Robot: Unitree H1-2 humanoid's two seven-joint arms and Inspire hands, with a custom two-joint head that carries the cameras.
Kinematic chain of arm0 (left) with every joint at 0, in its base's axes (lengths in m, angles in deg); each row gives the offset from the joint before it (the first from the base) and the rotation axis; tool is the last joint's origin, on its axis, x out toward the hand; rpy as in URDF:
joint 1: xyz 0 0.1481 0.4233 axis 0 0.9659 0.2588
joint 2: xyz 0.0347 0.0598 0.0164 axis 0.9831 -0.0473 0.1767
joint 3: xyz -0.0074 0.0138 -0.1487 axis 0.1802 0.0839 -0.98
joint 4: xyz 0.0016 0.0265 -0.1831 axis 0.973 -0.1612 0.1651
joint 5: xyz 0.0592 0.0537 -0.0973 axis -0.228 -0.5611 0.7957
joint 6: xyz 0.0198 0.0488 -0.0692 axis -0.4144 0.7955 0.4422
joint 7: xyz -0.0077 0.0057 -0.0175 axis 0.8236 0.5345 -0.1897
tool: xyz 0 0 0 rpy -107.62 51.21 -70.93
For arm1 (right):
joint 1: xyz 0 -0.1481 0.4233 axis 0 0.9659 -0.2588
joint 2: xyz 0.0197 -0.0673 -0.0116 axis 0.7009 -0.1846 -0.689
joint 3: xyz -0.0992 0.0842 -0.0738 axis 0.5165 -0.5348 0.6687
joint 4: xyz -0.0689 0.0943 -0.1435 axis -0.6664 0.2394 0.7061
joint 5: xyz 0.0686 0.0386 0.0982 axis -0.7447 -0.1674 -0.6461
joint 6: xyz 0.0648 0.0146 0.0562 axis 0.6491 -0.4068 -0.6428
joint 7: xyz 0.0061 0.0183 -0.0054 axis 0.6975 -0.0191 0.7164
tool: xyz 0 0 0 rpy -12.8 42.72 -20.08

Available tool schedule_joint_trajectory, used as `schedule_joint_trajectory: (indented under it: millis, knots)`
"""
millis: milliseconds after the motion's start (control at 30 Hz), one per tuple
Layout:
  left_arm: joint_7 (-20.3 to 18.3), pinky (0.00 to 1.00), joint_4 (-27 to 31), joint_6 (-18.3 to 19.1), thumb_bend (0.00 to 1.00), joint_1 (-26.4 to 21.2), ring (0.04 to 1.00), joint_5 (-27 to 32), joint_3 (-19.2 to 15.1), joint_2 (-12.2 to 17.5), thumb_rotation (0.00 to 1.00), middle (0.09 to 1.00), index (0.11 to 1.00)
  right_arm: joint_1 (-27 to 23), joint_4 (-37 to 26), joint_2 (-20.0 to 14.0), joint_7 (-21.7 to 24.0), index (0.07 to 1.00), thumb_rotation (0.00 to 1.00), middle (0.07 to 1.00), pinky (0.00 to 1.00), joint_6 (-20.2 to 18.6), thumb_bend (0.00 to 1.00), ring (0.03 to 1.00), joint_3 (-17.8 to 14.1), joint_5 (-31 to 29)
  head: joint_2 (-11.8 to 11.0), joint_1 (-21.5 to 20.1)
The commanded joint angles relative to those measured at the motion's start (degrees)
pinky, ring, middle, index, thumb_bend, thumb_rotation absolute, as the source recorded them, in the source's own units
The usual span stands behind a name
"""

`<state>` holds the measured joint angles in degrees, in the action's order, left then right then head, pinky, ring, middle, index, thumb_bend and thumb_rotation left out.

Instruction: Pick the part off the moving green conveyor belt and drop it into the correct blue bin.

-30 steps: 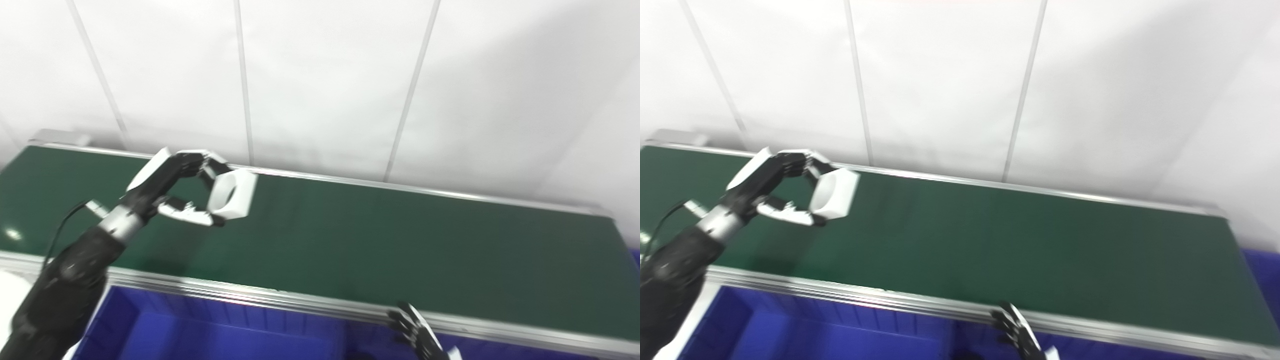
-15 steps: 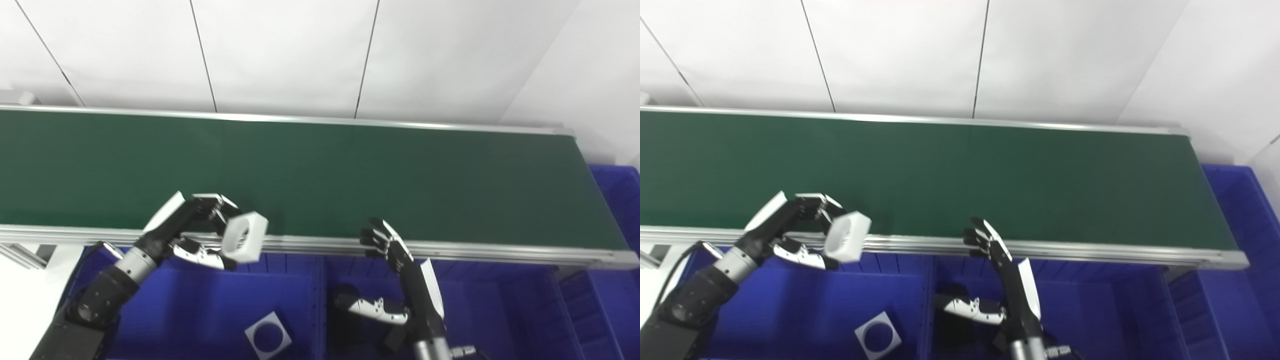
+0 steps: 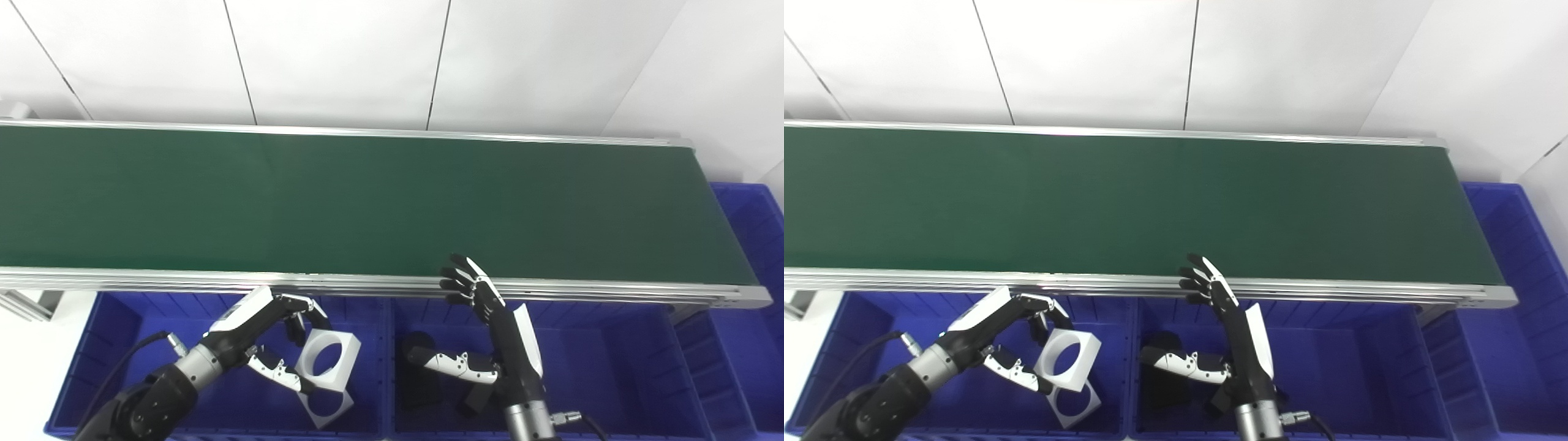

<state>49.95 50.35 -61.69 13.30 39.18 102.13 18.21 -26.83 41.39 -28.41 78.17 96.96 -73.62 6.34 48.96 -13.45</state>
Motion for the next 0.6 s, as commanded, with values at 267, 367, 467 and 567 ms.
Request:
schedule_joint_trajectory:
  millis: [267,367,467,567]
  knots:
    - [1.3,0.52,5.3,8.4,0.51,0.2,0.58,-15.1,1.8,0.1,0.0,0.501,0.512,0.1,-2.5,0.8,-0.5,0.883,0.27,0.805,0.68,-0.2,0.83,0.766,-0.5,0.1,-0.2,0.9]
    - [2.6,0.59,5.7,9.7,0.51,0.4,0.69,-18.1,2.0,-0.1,0.07,0.731,0.501,0.1,-2.4,0.7,-0.3,0.884,0.27,0.807,0.68,-0.1,0.83,0.768,-0.5,-0.4,-0.3,0.8]
    - [2.2,0.65,8.6,12.8,0.63,1.2,0.776,-22.0,2.1,0.2,0.31,0.83,0.751,0.1,-2.2,0.8,-0.3,0.88,0.25,0.805,0.68,0.1,0.83,0.768,-0.5,-0.8,-0.3,0.8]
    - [2.0,0.76,10.4,13.9,0.78,2.0,0.848,-22.3,1.6,0.2,0.44,0.894,0.855,0.2,-2.4,0.8,-0.3,0.882,0.25,0.805,0.69,0.0,0.83,0.77,-0.5,-0.9,-0.3,0.8]
